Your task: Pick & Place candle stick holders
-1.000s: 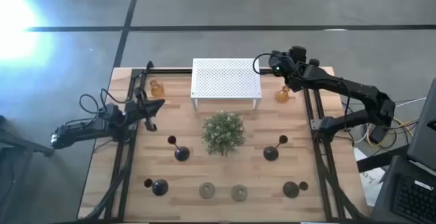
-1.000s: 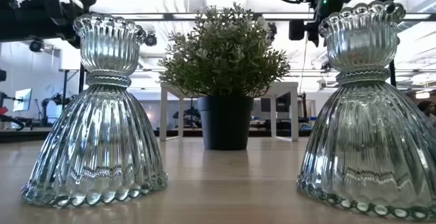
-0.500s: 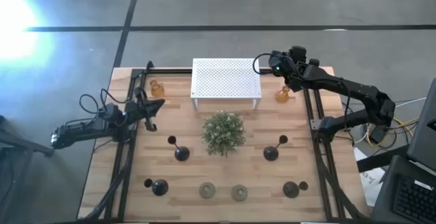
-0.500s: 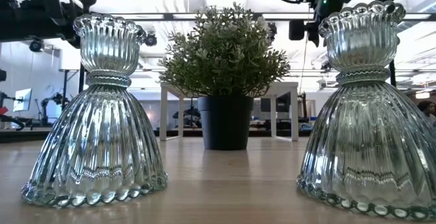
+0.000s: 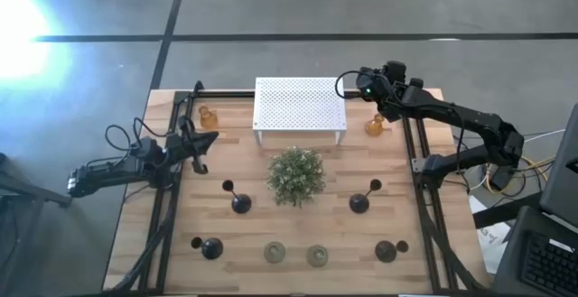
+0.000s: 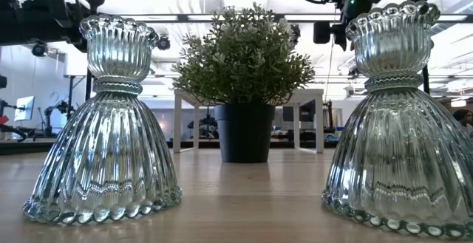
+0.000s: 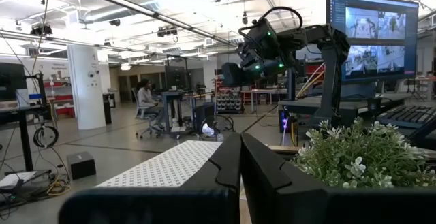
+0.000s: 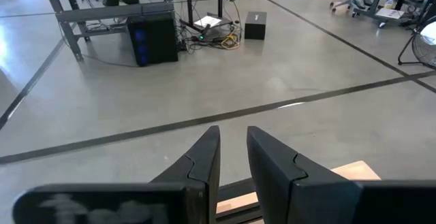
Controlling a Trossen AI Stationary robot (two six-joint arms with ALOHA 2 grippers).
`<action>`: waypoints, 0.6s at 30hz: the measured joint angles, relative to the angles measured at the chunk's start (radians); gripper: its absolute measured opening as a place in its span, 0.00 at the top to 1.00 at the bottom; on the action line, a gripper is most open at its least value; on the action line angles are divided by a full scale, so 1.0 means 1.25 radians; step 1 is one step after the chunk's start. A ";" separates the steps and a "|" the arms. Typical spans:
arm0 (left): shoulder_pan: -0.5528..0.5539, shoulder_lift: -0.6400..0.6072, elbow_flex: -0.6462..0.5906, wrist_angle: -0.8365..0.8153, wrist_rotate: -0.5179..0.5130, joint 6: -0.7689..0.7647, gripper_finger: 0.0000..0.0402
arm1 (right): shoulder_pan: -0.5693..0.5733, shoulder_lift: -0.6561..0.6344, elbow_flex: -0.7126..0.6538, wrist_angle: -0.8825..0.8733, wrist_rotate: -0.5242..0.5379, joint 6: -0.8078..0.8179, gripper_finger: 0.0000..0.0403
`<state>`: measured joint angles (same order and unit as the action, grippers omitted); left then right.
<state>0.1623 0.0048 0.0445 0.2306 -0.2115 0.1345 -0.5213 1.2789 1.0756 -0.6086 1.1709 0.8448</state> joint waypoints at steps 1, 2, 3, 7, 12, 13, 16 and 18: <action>0.000 0.000 0.000 0.000 0.000 0.000 0.97 | 0.000 0.000 0.000 0.000 0.000 0.000 0.82; 0.000 0.000 0.000 0.000 0.000 0.000 0.97 | 0.000 0.000 0.000 0.000 0.000 0.000 0.81; 0.000 0.000 0.000 0.000 0.000 0.000 0.97 | 0.000 0.000 0.000 0.000 0.000 0.000 0.81; 0.000 0.000 0.000 0.000 0.000 0.000 0.97 | 0.000 0.000 0.000 0.014 0.000 0.000 0.79; 0.000 0.000 0.000 0.000 0.000 0.000 0.97 | 0.000 0.000 0.000 0.013 0.000 0.000 0.78; 0.000 0.000 0.000 0.000 0.000 0.000 0.97 | 0.000 0.000 0.000 0.013 0.000 0.000 0.77; 0.000 0.000 0.000 0.000 0.000 0.000 0.97 | -0.001 0.000 0.000 0.029 -0.001 0.000 0.78; 0.000 0.000 0.000 0.000 0.000 0.000 0.97 | -0.001 0.000 0.000 0.060 -0.001 -0.003 0.78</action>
<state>0.1622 0.0044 0.0444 0.2310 -0.2115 0.1345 -0.5220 1.2789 1.0756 -0.5335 1.1701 0.8409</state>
